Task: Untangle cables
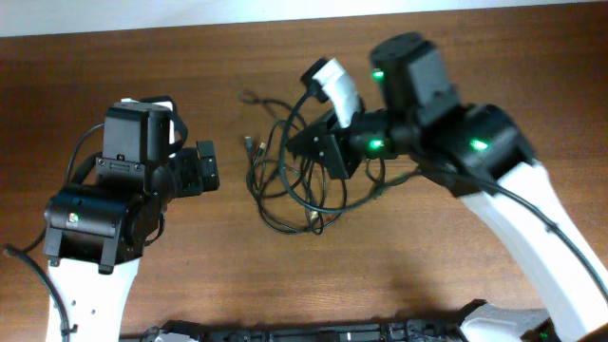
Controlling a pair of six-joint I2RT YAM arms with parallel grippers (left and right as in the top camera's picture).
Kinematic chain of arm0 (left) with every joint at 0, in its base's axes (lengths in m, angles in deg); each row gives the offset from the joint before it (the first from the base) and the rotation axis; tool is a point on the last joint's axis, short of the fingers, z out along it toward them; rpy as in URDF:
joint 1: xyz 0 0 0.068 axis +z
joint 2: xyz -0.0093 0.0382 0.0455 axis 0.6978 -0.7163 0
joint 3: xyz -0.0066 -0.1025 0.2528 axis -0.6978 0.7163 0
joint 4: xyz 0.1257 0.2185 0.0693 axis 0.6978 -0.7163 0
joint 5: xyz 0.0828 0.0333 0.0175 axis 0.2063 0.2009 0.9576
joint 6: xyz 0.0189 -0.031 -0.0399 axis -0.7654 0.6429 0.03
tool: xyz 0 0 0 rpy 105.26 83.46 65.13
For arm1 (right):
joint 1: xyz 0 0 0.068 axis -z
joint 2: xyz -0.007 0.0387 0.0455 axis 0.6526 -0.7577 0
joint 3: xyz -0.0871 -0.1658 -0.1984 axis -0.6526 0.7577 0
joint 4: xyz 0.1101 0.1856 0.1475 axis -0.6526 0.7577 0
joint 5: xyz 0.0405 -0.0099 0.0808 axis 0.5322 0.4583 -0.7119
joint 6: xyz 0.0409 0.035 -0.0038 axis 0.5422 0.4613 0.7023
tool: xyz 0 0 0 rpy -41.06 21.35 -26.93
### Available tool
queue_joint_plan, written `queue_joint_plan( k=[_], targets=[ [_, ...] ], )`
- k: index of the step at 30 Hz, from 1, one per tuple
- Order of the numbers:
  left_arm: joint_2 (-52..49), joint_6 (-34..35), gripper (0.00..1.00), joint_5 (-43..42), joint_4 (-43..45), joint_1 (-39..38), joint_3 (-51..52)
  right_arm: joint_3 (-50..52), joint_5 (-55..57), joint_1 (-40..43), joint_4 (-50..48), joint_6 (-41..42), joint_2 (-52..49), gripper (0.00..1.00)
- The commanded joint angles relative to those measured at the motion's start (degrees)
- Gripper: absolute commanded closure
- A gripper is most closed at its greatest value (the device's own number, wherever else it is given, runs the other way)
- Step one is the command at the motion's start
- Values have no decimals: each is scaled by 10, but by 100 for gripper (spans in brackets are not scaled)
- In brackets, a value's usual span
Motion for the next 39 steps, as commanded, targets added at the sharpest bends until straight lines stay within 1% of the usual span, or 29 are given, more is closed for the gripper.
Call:
queue_joint_plan(
  k=[1, 6, 9, 11, 14, 16, 18, 19, 20, 21, 23, 25, 27, 32, 33, 35, 37, 39],
  targets=[
    [5, -5, 1, 4, -1, 2, -4, -64, 59, 0, -3, 2, 48, 96],
    [5, -5, 1, 4, -1, 2, -4, -125, 184, 0, -3, 2, 103, 96],
    [5, -5, 1, 4, -1, 2, -4, -135, 349, 0, -1, 2, 142, 96],
    [5, -5, 1, 4, -1, 2, -4, -135, 420, 0, 6, 1, 151, 96],
    [5, -5, 1, 4, -1, 2, -4, -135, 620, 1, 59, 0, 150, 96],
    [5, -5, 1, 4, -1, 2, -4, -135, 720, 1, 93, 0, 142, 96],
    [5, -5, 1, 4, -1, 2, -4, -135, 855, 5, 134, 0, 132, 96],
    [5, -5, 1, 4, -1, 2, -4, -135, 874, 17, 143, 0, 129, 96],
    [5, -5, 1, 4, -1, 2, -4, -135, 873, 45, 153, 0, 124, 96],
    [5, -5, 1, 4, -1, 2, -4, -135, 869, 97, 160, 0, 118, 96],
    [5, -5, 1, 4, -1, 2, -4, -133, 824, 212, 165, 0, 101, 96],
    [5, -5, 1, 4, -1, 2, -4, -133, 740, 316, 171, 0, 77, 96],
    [5, -5, 1, 4, -1, 2, -4, -133, 635, 442, 174, 0, 34, 96],
    [5, -5, 1, 4, -1, 2, -4, -133, 453, 648, 183, 12, -54, 96],
    [5, -5, 1, 4, -1, 2, -4, -133, 443, 683, 189, 30, -69, 96],
    [5, -5, 1, 4, -1, 2, -4, -133, 423, 744, 192, 37, -104, 96],
    [5, -5, 1, 4, -1, 2, -4, -133, 403, 776, 193, 37, -137, 96],
    [5, -5, 1, 4, -1, 2, -4, -131, 404, 784, 193, 37, -164, 96]
  ],
)
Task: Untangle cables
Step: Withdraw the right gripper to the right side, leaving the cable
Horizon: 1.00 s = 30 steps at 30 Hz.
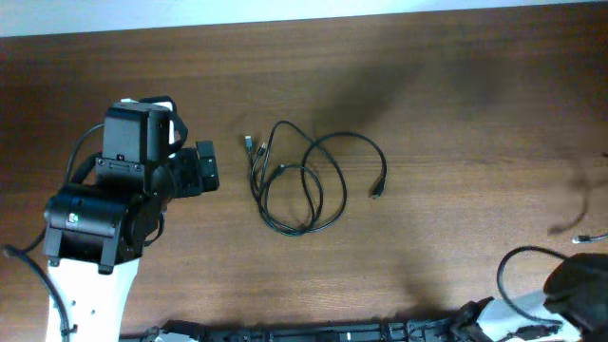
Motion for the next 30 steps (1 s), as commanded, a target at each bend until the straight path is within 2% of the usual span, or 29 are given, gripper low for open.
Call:
queue_joint_plan(
  k=[1, 5, 12, 26, 27, 28, 29, 30],
  targets=[
    [4, -5, 1, 4, 1, 2, -3, -2, -17, 9, 1, 7, -46, 96],
    [4, -5, 1, 4, 1, 2, -3, 19, -11, 20, 1, 7, -104, 96],
    [4, -5, 1, 4, 1, 2, -3, 24, -4, 127, 32, 125, -122, 96],
    [4, -5, 2, 4, 1, 2, -3, 24, -14, 221, 23, 153, -122, 96],
    [4, -5, 1, 4, 1, 2, -3, 24, -14, 221, 21, 153, -122, 69],
    [4, -5, 1, 4, 1, 2, -3, 24, -16, 221, 19, 153, -122, 27],
    [4, -5, 1, 4, 1, 2, -3, 24, -18, 221, 19, 153, -122, 10],
    [4, -5, 1, 4, 1, 2, -3, 24, -19, 221, 19, 153, -122, 1]
  ],
)
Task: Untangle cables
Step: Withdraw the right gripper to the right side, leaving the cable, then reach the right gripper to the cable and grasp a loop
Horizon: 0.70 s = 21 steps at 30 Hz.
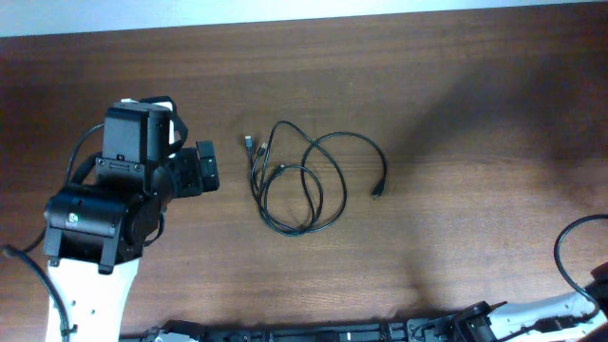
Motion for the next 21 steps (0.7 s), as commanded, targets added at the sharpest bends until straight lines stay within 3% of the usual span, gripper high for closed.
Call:
queue_joint_plan(
  k=[1, 3, 7, 12, 17, 21],
  targets=[
    [5, -5, 1, 4, 1, 2, -3, 5, -24, 1, -2, 4, -3, 1],
    [5, -5, 1, 4, 1, 2, -3, 5, -49, 0, -2, -2, -3, 1],
    [5, -5, 1, 4, 1, 2, -3, 5, -142, -39, -9, -110, -3, 2],
    [5, -5, 1, 4, 1, 2, -3, 12, -183, -236, 0, -224, -3, 2],
    [5, -5, 1, 4, 1, 2, -3, 90, -207, -483, -66, -220, -6, 1],
    [5, -5, 1, 4, 1, 2, -3, 171, -283, -638, -177, -110, -10, 1]
  ],
)
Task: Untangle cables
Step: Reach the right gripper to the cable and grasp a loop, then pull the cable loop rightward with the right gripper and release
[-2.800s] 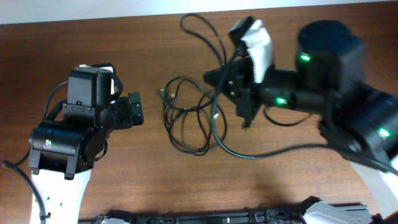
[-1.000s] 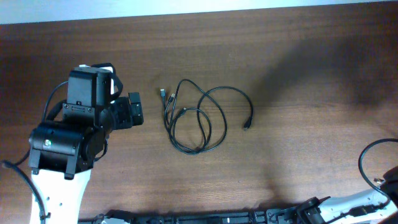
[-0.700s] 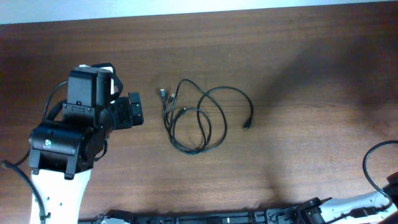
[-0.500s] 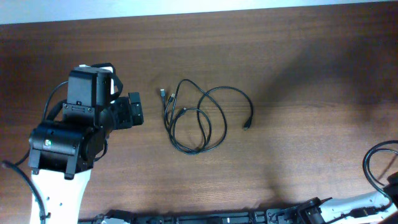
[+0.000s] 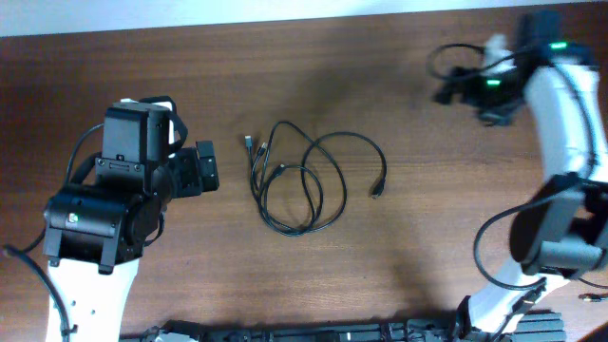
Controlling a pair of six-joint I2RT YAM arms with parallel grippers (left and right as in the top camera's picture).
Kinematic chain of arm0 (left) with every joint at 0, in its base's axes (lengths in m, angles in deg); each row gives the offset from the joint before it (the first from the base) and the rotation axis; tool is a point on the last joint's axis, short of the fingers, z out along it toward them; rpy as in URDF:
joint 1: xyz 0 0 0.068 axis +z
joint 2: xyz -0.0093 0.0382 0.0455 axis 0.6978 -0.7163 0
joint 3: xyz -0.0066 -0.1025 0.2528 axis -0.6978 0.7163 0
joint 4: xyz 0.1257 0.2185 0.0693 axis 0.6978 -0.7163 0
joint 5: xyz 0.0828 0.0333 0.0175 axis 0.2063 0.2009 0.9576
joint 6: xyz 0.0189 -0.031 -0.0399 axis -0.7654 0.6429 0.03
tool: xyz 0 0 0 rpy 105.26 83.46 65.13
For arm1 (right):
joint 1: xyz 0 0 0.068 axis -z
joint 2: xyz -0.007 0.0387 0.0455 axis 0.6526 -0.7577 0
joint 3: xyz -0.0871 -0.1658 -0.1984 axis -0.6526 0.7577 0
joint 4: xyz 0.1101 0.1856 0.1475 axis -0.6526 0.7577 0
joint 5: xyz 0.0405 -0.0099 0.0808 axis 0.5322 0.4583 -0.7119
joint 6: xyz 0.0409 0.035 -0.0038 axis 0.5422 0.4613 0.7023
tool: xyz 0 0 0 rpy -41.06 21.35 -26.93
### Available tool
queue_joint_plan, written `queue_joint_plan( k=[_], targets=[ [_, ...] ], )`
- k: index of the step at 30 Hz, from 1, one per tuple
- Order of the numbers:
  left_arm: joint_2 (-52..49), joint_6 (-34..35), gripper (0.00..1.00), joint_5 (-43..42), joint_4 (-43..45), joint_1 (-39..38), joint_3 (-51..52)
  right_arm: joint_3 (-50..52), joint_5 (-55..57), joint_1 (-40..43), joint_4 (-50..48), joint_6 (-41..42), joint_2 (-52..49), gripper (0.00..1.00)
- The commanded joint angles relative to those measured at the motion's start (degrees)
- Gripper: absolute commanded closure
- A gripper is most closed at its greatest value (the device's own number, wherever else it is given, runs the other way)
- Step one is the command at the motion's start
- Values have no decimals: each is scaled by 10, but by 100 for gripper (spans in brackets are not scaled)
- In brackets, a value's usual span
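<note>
A bundle of thin black cables (image 5: 304, 185) lies in overlapping loops at the middle of the brown table (image 5: 399, 266). Its plug ends show at the upper left (image 5: 250, 144) and at the right (image 5: 378, 190). My left gripper (image 5: 205, 171) hangs just left of the bundle, apart from it; its jaws are too dark to read. My right gripper (image 5: 454, 92) is far off at the upper right, over bare wood. A thin black loop (image 5: 443, 55) curls beside it; I cannot tell whether this is a held cable or the arm's own lead.
The table's far edge (image 5: 285, 24) runs along the top against a white wall. The right arm's white link (image 5: 560, 123) stretches along the right side. A black bar (image 5: 313, 332) lies along the near edge.
My right arm, almost out of view at the lower right corner before, now reaches up the right side with its gripper at the upper right. Cables and left arm are unchanged.
At first my right gripper was down on the cable bundle at the table's middle. Then it was gone to the lower right and the bundle lay flat in looser loops. It stayed low after that, and now it is at the upper right. The left arm never moved.
</note>
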Motion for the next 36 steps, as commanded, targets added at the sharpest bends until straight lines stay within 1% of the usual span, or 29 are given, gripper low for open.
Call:
queue_joint_plan(
  k=[1, 3, 6, 9, 11, 12, 13, 14, 15, 16, 17, 18, 19, 20, 23, 27, 30, 31, 33, 36],
  targets=[
    [5, -5, 1, 4, 0, 2, -4, 55, -73, -99, -83, 102, -1, 2],
    [5, -5, 1, 4, 0, 2, -4, 85, -73, -169, -167, 189, -1, 1],
    [5, -5, 1, 4, 0, 2, -4, 92, -73, -257, -280, 294, -3, 1],
    [5, -5, 1, 4, 0, 2, -4, 92, -71, -324, -351, 345, -16, 1],
    [5, -5, 1, 4, 0, 2, -4, 92, -71, -369, -390, 394, -47, 1],
    [5, -5, 1, 4, 0, 2, -4, 92, -71, -389, -413, 405, -62, 0],
    [5, -5, 1, 4, 0, 2, -4, 92, -71, -401, -431, 407, -71, 2],
    [5, -5, 1, 4, 0, 2, -4, 92, -71, -414, -449, 408, -80, 6],
    [5, -5, 1, 4, 0, 2, -4, 92, -66, -427, -456, 408, -89, 11],
    [5, -5, 1, 4, 0, 2, -4, 92, -46, -440, -454, 410, -97, 30],
    [5, -5, 1, 4, 0, 2, -4, 92, -33, -445, -452, 410, -102, 42],
    [5, -5, 1, 4, 0, 2, -4, 92, -23, -449, -451, 416, -104, 66],
    [5, -5, 1, 4, 0, 2, -4, 92, -23, -447, -455, 416, -104, 88],
    [5, -5, 1, 4, 0, 2, -4, 92, -26, -443, -457, 416, -104, 96],
    [5, -5, 1, 4, 0, 2, -4, 92, -35, -429, -445, 415, -96, 96],
    [5, -5, 1, 4, 0, 2, -4, 68, -42, -404, -394, 359, -37, 96],
    [5, -5, 1, 4, 0, 2, -4, 13, 4, -403, -313, 309, 44, 96],
    [5, -5, 1, 4, 0, 2, -4, -5, 19, -403, -291, 305, 68, 96],
    [5, -5, 1, 4, 0, 2, -4, -28, 24, -403, -280, 290, 105, 96],
    [5, -5, 1, 4, 0, 2, -4, -52, 71, -402, -280, 285, 168, 96]
  ],
)
